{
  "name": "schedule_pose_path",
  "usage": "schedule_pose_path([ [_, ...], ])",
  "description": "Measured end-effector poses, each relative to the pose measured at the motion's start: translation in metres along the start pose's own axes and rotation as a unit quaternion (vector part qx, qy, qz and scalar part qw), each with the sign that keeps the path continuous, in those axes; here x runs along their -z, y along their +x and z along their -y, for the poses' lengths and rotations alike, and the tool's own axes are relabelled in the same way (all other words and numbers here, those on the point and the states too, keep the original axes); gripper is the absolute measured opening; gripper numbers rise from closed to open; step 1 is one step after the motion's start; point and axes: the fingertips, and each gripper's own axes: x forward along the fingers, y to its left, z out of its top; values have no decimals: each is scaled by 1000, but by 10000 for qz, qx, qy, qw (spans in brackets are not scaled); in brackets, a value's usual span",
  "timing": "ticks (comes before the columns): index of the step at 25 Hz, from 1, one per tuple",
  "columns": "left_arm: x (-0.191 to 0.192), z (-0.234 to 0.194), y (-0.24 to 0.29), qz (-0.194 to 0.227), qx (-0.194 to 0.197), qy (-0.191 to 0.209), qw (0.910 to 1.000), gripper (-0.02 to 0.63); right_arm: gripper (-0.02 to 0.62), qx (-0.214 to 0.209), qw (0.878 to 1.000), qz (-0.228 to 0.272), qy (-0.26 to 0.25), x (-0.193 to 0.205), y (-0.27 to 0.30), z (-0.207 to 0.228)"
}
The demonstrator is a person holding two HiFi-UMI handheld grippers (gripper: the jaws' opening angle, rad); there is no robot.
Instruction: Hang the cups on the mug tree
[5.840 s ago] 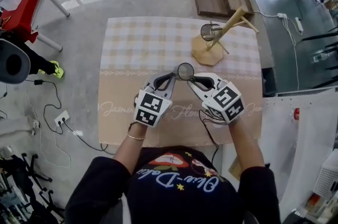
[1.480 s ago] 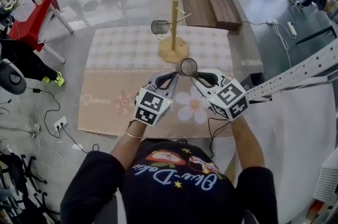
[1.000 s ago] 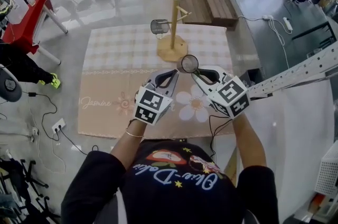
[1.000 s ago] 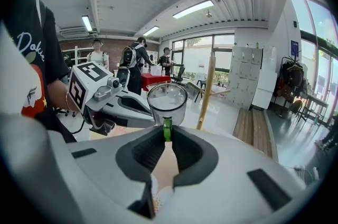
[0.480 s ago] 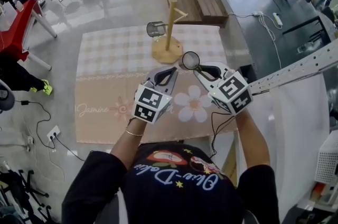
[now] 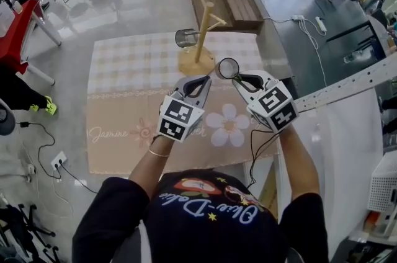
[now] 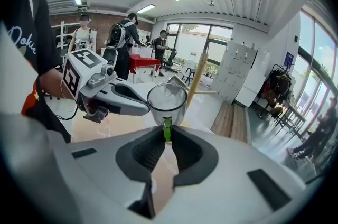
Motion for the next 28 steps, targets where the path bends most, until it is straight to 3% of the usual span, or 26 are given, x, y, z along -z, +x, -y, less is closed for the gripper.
schedule_pose_path([
  [18, -9, -17, 18, 164, 354, -101, 9992, 3, 46, 860, 9954, -356, -231, -9, 15, 30],
  [28, -21, -18, 31, 305, 456, -127, 9984, 3, 46, 1061, 9925, -531, -283, -6, 17, 45],
])
